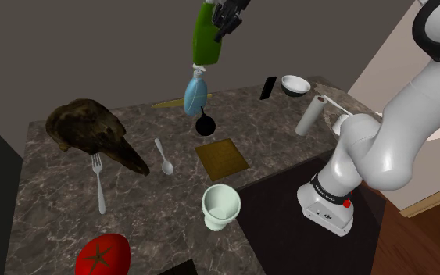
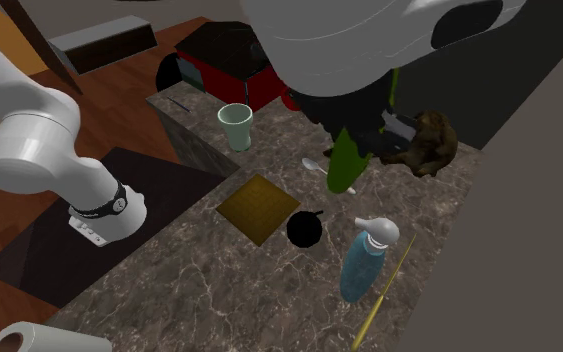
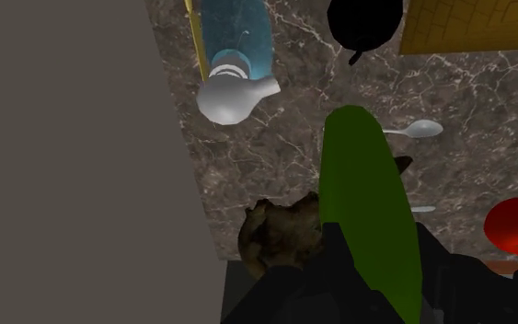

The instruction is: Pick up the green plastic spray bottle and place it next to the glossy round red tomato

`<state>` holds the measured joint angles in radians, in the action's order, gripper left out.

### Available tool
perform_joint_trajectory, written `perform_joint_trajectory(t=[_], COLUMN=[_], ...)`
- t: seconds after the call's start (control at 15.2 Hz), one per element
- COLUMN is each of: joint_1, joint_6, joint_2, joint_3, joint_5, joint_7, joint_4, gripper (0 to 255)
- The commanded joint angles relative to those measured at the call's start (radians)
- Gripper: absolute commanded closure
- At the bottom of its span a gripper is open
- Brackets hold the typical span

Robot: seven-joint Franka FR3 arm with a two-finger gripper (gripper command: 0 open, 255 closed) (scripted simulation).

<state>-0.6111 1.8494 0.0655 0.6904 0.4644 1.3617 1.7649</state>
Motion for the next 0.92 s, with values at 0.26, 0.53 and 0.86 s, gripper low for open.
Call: perform_joint_trajectory(t=[0.26,0.53,0.86], joint_1=[-0.063,-0.101,-0.147], joint_6=[0.130,0.209,0.297], joint_2=[0.072,0.092,0.087], joint_3=[-0.100,-0.165,-0.240], joint_5=[-0.052,-0.069,-0.078], joint_7=[-0.135,-0.219,-0.320], joint_4=[0.118,0.174,0.215], gripper=[255,255,255])
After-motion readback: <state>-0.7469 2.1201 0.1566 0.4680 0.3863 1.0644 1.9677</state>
